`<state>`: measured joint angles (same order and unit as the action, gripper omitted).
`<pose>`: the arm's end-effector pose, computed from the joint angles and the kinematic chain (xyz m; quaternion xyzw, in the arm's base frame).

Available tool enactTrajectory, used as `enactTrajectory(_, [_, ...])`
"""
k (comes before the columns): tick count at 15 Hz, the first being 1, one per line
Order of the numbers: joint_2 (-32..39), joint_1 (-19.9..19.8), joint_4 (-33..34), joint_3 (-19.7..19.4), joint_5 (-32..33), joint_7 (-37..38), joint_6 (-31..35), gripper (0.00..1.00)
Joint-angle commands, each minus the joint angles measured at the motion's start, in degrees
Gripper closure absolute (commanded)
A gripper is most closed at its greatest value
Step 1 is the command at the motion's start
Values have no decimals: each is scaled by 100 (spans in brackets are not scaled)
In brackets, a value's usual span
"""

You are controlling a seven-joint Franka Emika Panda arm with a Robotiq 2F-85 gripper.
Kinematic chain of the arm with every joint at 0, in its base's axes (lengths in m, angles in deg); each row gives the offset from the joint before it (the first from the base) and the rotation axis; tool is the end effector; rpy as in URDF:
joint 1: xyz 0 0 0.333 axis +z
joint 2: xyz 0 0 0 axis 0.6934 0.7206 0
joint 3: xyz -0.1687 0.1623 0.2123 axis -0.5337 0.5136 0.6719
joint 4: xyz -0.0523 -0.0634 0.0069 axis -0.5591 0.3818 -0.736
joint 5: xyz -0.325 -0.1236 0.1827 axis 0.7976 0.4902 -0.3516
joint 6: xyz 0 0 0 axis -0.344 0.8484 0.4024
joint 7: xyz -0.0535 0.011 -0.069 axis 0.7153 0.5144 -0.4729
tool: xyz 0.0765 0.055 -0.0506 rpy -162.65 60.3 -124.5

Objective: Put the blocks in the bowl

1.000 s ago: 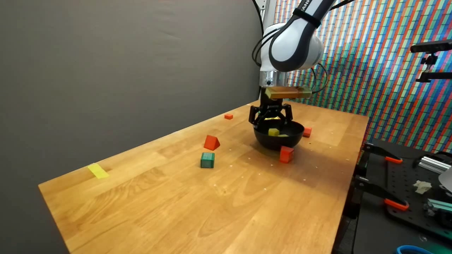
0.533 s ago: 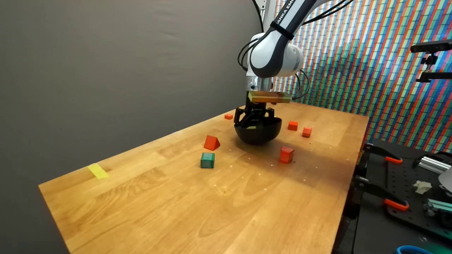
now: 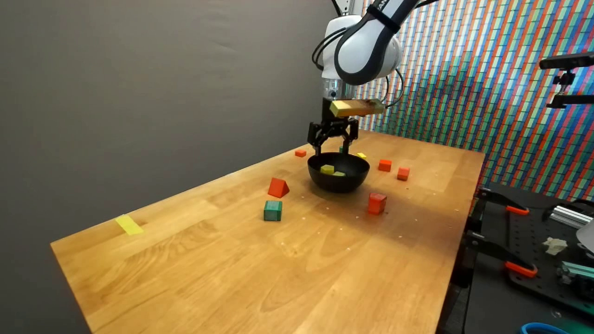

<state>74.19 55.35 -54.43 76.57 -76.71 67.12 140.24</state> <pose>0.5851 0.0464 0.2024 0.9765 -0.2124 0.0281 0.0222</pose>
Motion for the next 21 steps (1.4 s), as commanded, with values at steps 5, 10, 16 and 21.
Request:
enactTrajectory(5, [-1222, 206, -185, 236, 1296, -536, -74, 0])
enactTrajectory(10, [-448, 47, 574, 862, 1018, -1797, 364, 0])
enactTrajectory(16, [-386, -326, 389, 1367, 447, -2838, 340, 0])
enactTrajectory(21, [263, -960, 1002, 2213, -887, -4502, -372, 0])
